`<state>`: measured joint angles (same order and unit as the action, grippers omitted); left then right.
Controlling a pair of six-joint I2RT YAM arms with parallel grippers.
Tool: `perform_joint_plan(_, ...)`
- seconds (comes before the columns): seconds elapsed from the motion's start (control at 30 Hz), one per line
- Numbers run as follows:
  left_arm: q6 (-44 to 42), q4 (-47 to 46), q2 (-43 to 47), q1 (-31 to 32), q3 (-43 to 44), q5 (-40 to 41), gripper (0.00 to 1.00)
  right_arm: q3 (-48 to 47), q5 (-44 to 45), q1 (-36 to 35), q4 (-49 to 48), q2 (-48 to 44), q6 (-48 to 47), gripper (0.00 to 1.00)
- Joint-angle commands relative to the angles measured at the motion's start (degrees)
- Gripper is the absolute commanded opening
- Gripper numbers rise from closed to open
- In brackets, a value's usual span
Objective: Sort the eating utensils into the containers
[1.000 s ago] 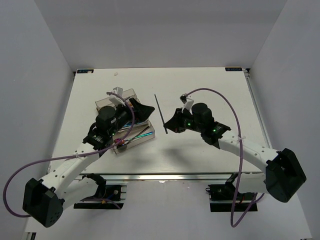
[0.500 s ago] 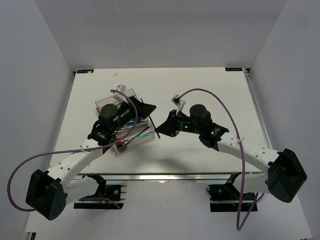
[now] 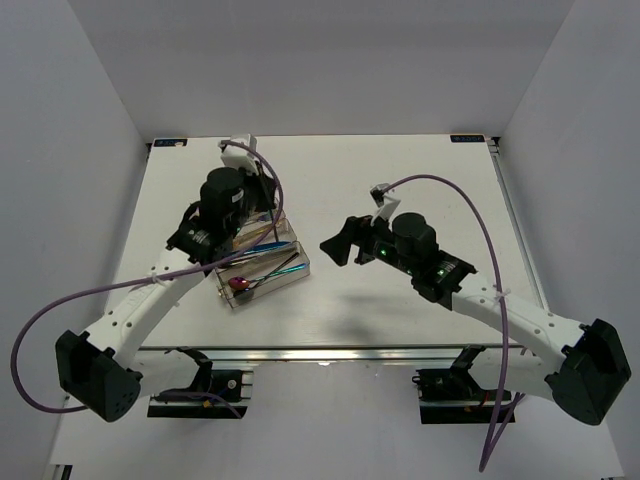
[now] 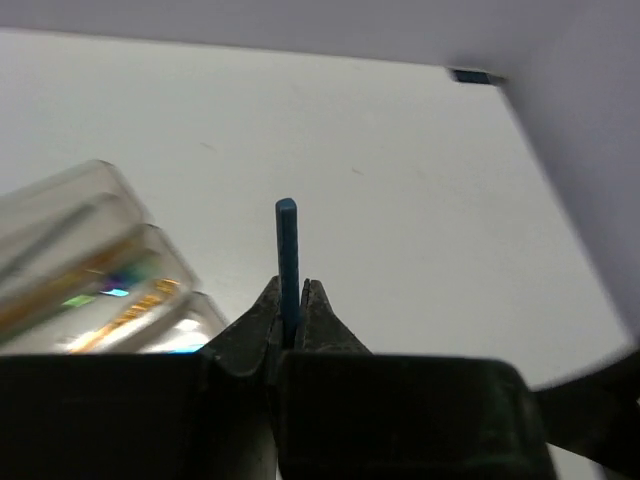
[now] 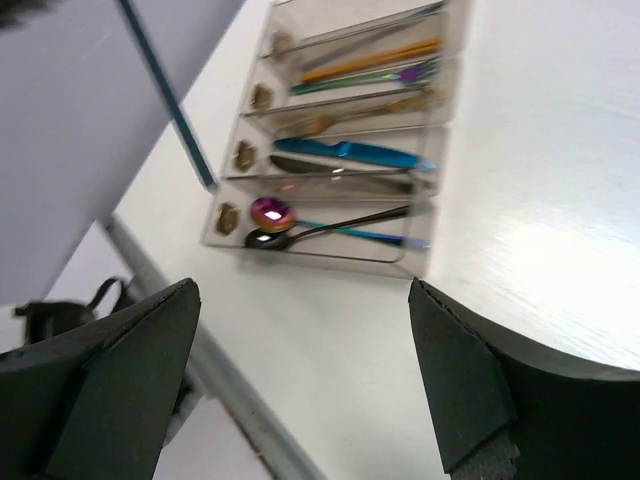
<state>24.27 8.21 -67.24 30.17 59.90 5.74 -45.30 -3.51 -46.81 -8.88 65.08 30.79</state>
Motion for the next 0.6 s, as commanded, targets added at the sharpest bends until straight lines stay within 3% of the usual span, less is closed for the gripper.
perform_joint_plan(0.0, -20.69, 9.46, -2.53, -0.11, 5.65, 21.39, 0.00, 0.82, 10.09, 0.84, 4.57, -2.23, -3.53, 0.89)
perform_joint_plan(0.07, -28.53, 4.82, -6.48, -0.11, 6.46, 28.84, 0.00, 1.26, 10.45, 1.10, 5.10, -2.94, -4.59, 0.89)
perform_joint_plan(0.2, -51.80, -8.71, -15.53, -1.34, 6.81, 32.94, 0.00, 3.54, 9.93, 1.37, 5.11, -4.69, -6.00, 0.89)
perform_joint_plan(0.37, -62.93, -17.78, -27.74, -7.39, 11.29, 30.65, 0.00, 6.27, 8.78, 1.63, 5.28, -7.07, -7.58, 0.89)
perform_joint_plan(0.57, -70.06, -27.71, -33.13, -11.45, 10.15, 24.24, 0.00, 8.82, 7.64, 1.81, 5.37, -9.35, -9.43, 0.89)
